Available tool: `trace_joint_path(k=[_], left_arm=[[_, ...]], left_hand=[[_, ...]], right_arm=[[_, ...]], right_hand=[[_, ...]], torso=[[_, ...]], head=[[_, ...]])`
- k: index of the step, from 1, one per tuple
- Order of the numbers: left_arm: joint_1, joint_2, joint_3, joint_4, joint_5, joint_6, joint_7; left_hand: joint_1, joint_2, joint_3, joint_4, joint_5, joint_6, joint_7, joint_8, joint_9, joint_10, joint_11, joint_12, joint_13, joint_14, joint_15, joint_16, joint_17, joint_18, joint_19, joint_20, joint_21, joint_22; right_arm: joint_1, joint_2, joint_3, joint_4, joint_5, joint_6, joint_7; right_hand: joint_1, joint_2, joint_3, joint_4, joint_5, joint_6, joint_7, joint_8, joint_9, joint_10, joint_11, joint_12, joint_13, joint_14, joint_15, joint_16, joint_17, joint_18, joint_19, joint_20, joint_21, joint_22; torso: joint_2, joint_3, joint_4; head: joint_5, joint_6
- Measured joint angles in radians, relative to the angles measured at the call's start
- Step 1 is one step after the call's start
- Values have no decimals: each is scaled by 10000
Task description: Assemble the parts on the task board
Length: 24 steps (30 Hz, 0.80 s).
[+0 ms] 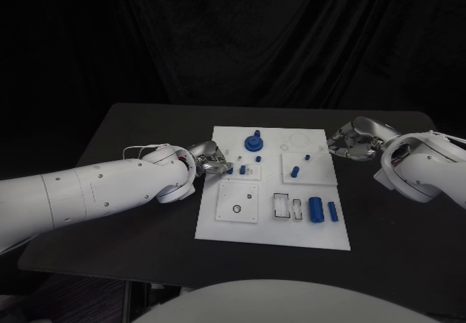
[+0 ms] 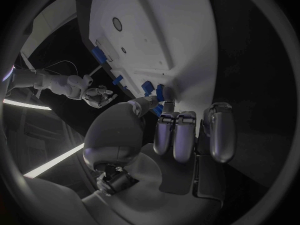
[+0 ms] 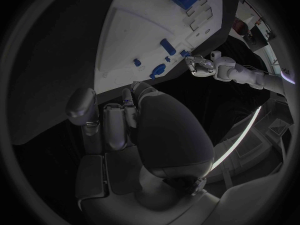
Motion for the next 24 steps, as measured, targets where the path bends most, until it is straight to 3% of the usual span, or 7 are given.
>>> trace_joint_path(k=[24], left_arm=[[-38, -52, 16, -12, -24, -44, 76]], left_hand=[[126, 46, -152, 41, 276, 2, 6, -37, -10, 0, 0, 0, 0, 0, 0, 0, -3, -1, 0, 0, -1, -1]], right_arm=[[-1, -21, 0, 4, 107, 11, -5]], right_hand=[[0, 0, 0, 0, 0, 0, 0, 0, 0, 0, 0, 7, -14, 0, 0, 0, 0, 0, 0, 0, 0, 7]], torso=[[1, -5, 0]], head=[[5, 0]])
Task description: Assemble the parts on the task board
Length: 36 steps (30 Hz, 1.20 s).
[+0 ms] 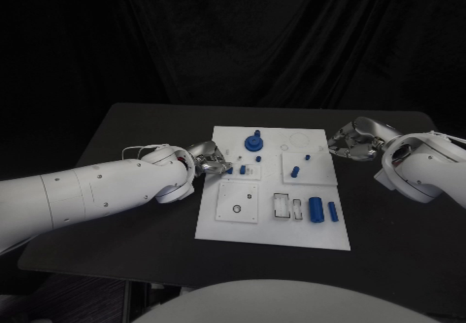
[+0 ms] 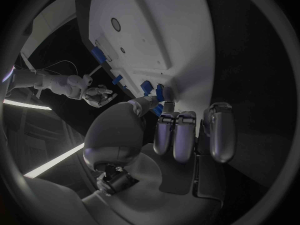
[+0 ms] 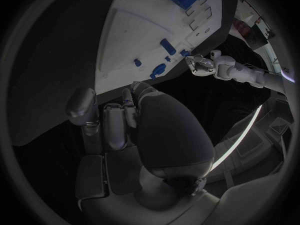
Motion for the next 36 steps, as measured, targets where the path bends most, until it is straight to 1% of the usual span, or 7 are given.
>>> trace_joint_path(k=[14, 17, 20, 22, 30, 32, 36], left_arm=[[-3, -6, 6, -3, -3, 10, -35], [-3, 0, 8, -9, -5, 16, -50], [-3, 4, 10, -23, -7, 30, -66], [-3, 5, 12, -24, -9, 45, -75], [-4, 10, 6, -13, -15, 147, -91], [-4, 10, 11, -14, -16, 172, -90], [-3, 13, 28, -14, -17, 237, -89]], left_hand=[[78, 1, -28, -27, 56, 2, 31, 0, -1, 0, 0, 0, 0, 0, 0, 0, -1, 1, 0, 0, 0, -1], [84, 6, -172, 83, 26, -1, 34, -44, -4, 0, 0, 0, 0, 0, 0, 0, -1, 0, 0, 0, 0, -1], [166, 88, -463, 325, -577, -1, 32, -111, -41, 0, 0, 0, 0, 0, 0, 0, -1, -1, 0, 0, -1, -1], [194, 145, -681, 543, -849, -3, 28, -118, -74, 0, 0, 0, 0, 0, 0, 0, -1, 0, 0, 0, 0, -2], [-176, 224, -1882, 1442, -1459, -58, 81, -418, -273, 0, 0, 0, 0, 0, 0, 0, -2, 0, -34, 35, -52, -2], [-264, 193, -2180, 1704, -1571, -62, 85, -494, -308, -20, 20, 0, 0, 0, 0, 0, -3, 0, -34, 35, -70, -2], [-637, 294, -2875, 1927, -1716, -147, 170, -665, -365, -8, 75, 0, 0, 0, 73, 0, -3, 0, -70, 70, -91, -3]], right_arm=[[-3, 12, 0, -8, 21, 9, -1], [-4, 13, 0, -8, 24, 11, -1], [-4, 13, 0, -8, 27, 13, -1], [-4, 14, 0, -9, 29, 14, -1], [-6, 24, 0, -15, 35, 21, -1], [-7, 25, 0, -15, 36, 24, -1], [-7, 25, 0, -16, 39, 31, -2]], right_hand=[[0, 0, 0, 0, 0, 0, 0, 0, 0, 0, 0, 11, -3, 0, 0, 0, 0, 0, 0, 0, -75, -2], [0, 0, 0, 0, 0, 0, 0, 0, 0, 0, 0, 13, -14, 0, 0, 0, 0, -1, 0, 0, -75, -2], [0, 0, 0, 0, 0, 0, 0, 0, 0, 0, 0, 14, -14, 0, 0, 0, 0, 0, 0, 0, -75, -3], [0, 0, 0, 0, -1, 0, 0, 0, 0, 0, 0, 14, -13, 0, 0, 0, 0, 0, 0, 0, -75, -3], [0, 0, 0, 0, -1, 0, 0, 0, 0, 0, 0, 17, -12, 0, 0, 0, 1, 0, 0, 0, -75, -4], [0, 0, 0, 0, -1, 0, 0, 0, 0, 0, 0, -1, -7, 0, 0, 0, 1, -1, 0, 0, -75, -4], [0, 0, 0, 0, -1, 0, 0, 0, 0, 0, 0, -28, -5, 0, 0, 0, 0, 0, 0, 0, -75, -5]], torso=[[-6, -2, 0], [-5, -2, 1], [-3, 0, 1], [-2, 0, 1], [-2, 4, -1], [-2, 4, -4], [-2, 4, -4]], head=[[-19, 0], [-22, 0], [-16, 0], [-7, 0], [22, 0], [26, 0], [20, 0]])
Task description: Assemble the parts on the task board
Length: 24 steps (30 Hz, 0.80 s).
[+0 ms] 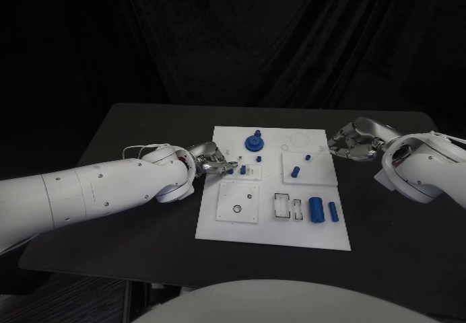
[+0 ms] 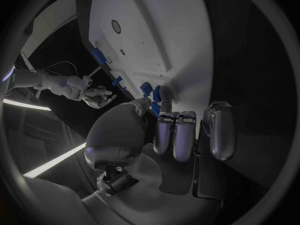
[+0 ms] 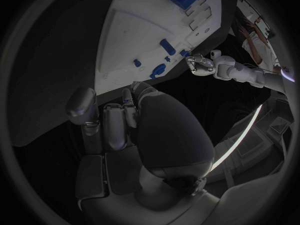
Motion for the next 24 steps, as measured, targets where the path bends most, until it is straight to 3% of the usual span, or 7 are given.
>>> trace_joint_path(k=[3, 12, 18, 20, 24], left_arm=[[3, 11, 14, -14, 0, 63, -15], [6, 34, 33, -62, 0, 147, -38], [6, 54, 34, -89, 0, 145, -20], [6, 60, 32, -97, 0, 138, -11], [1, 61, 21, -117, -1, 105, 26]], left_hand=[[-361, 166, -433, 15, -73, 36, 37, -54, 0, 0, 0, 0, 0, 1, 1, 0, 0, 0, 0, 0, 0, 0], [-528, 314, -751, 19, -111, 41, 32, -104, 0, -17, 44, 0, 0, 1, 1, 0, 0, 0, -34, 35, -45, -1], [-891, 677, -1185, 32, -117, 40, 33, -91, 1, 2, 62, 0, 0, 1, 1, 0, 0, 0, -34, 35, -45, -1], [-876, 729, -1305, 15, 33, 33, 39, 67, 100, 2, 63, 0, 0, 1, 1, 0, -1, 0, -35, 35, -44, -1], [-757, 1053, -1588, 38, 331, -95, 21, 564, 858, 2, 62, 0, 0, 1, 1, 0, -1, 0, -34, 35, -44, -1]], right_arm=[[0, -3, 0, 0, 1, 6, -1], [-1, -13, 0, 1, 4, 22, -3], [-6, -14, 0, 3, 4, 39, -4], [-7, -12, 0, 3, 4, 46, -5], [-9, -5, 0, 3, 12, 58, -5]], right_hand=[[0, 0, 0, 0, 0, 0, 0, 0, 0, 0, 0, -1, 0, 0, 0, 0, 0, 0, 0, 0, 0, 0], [0, 0, 0, 0, 0, 0, 0, 0, 0, 0, 0, -1, -1, 0, 0, 0, 0, 0, 0, 0, 0, -1], [0, 0, 0, 0, -1, 0, 0, 0, 0, 0, 0, 0, -2, 0, 0, 0, 0, 0, 0, 0, 0, -2], [0, 0, 0, 0, -1, 0, 0, 0, 0, 0, 0, 1, -2, 0, 0, 0, 0, -1, 0, 0, 0, -2], [0, 0, 0, 0, -1, 0, 0, 0, 0, 0, 0, 1, -3, 0, 0, 0, 0, -1, 0, 0, 0, -3]], torso=[[0, 0, 1], [2, 0, 3], [1, -1, 3], [2, -2, 3], [3, -4, 3]], head=[[-10, 0], [-10, 0], [27, 0], [34, 0], [42, 0]])
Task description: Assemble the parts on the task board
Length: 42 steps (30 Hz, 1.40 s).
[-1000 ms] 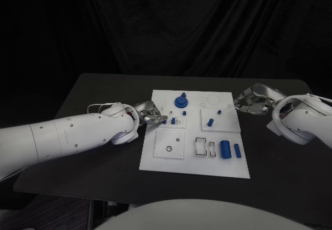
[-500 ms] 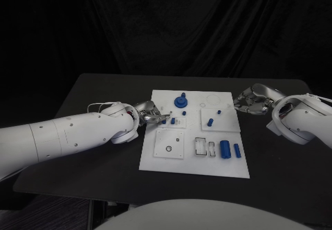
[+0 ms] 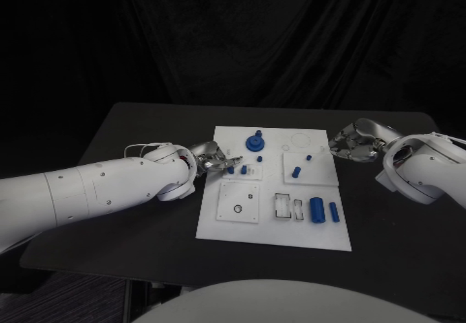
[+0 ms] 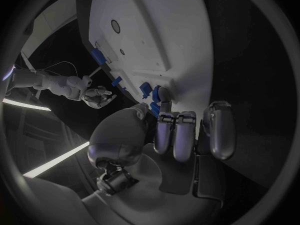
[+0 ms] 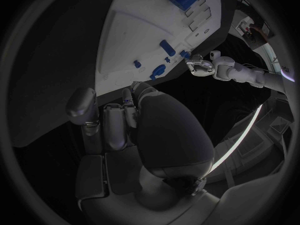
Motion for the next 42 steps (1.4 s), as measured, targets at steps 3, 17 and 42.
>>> trace_joint_path(k=[3, 17, 42], left_arm=[[-13, -2, -12, -18, -1, -60, 57], [-59, 11, -51, -89, -1, -241, 322], [-59, 76, -49, -162, -4, -234, 363]], left_hand=[[252, 141, -104, -45, 338, -106, -75, 400, 156, 0, 0, 0, -1, 0, 0, 0, 0, 0, 0, 0, 0, 0], [692, 53, -157, -48, 604, -193, -92, 916, 163, 0, 0, 0, 0, 0, 0, 0, 0, -1, 0, 0, 0, -1], [817, 77, -225, -36, 565, -212, -78, 1149, 162, 4, -70, 0, 0, 0, 0, 0, 6, 0, 0, 0, 1, -1]], right_arm=[[-1, 0, 0, 0, 16, 7, 0], [-3, -24, 0, 19, 65, 32, -3], [-4, -6, 0, 0, 90, 65, -14]], right_hand=[[0, 0, 12, 0, 11, 0, 0, 0, 0, 0, 0, 0, -1, 0, 0, 0, -3, 0, 0, 0, 0, 0], [0, 0, 58, 0, 36, 0, 0, 0, 0, 0, 0, 2, -6, 0, 0, 0, -22, 0, 0, 0, 0, 5], [0, 0, 57, 0, 35, 0, 0, 0, 0, 0, 0, 39, -22, 0, -1, 0, -20, 0, 0, 0, 0, 4]], torso=[[1, -1, 1], [-1, 7, 7], [-8, 5, -4]], head=[[1, 0], [2, 0], [0, 0]])
